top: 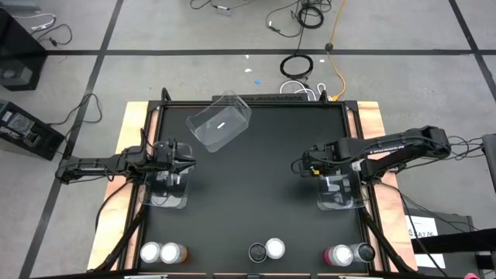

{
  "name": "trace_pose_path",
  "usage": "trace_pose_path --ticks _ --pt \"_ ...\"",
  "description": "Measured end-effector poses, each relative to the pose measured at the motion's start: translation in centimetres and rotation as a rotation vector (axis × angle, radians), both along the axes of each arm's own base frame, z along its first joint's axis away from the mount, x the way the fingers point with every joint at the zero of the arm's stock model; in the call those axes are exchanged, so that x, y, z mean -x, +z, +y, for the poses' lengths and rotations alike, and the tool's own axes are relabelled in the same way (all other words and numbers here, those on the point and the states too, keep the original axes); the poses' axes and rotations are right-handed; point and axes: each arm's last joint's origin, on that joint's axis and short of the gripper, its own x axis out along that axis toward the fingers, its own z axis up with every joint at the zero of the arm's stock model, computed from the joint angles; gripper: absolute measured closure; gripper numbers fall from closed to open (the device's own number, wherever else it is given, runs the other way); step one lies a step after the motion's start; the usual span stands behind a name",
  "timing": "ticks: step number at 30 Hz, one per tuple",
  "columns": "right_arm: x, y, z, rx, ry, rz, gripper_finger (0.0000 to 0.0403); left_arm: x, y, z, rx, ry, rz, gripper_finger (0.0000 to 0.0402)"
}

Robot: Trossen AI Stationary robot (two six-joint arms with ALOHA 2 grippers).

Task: Sort soda cans
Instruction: Move the right transparent bin to middle right of the table

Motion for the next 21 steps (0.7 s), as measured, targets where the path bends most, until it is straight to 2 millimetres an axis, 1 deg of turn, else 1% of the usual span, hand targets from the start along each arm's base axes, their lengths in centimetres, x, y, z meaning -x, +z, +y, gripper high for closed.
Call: trace_pose_path --ticks 3,7,8,17,21 --pt "-0.5 -0.7 0.1 -0.014 0.000 0.033 0.0332 0.0 0.0 0.0 0.000 0.000 0.000 0.0349" --pt "-1.0 -1.5 0.1 -0.028 -0.010 0.067 0.0387 0.0 0.0 0.0 0.000 0.001 0.000 0.0349" --pt "-1.1 -1.6 0.0 -0.031 -0.025 0.067 0.0394 0.0 0.0 0.0 0.000 0.001 0.000 0.0349" --pt "-2.3 -1.6 -0.8 -0.031 -0.211 -0.045 0.0400 0.0 0.0 0.0 0.000 0.000 0.000 0.0349" --pt "-4.0 -0.8 -1.3 -0.009 -0.224 -0.123 0.0401 0.0 0.0 0.0 0.000 0.000 0.000 0.0349"
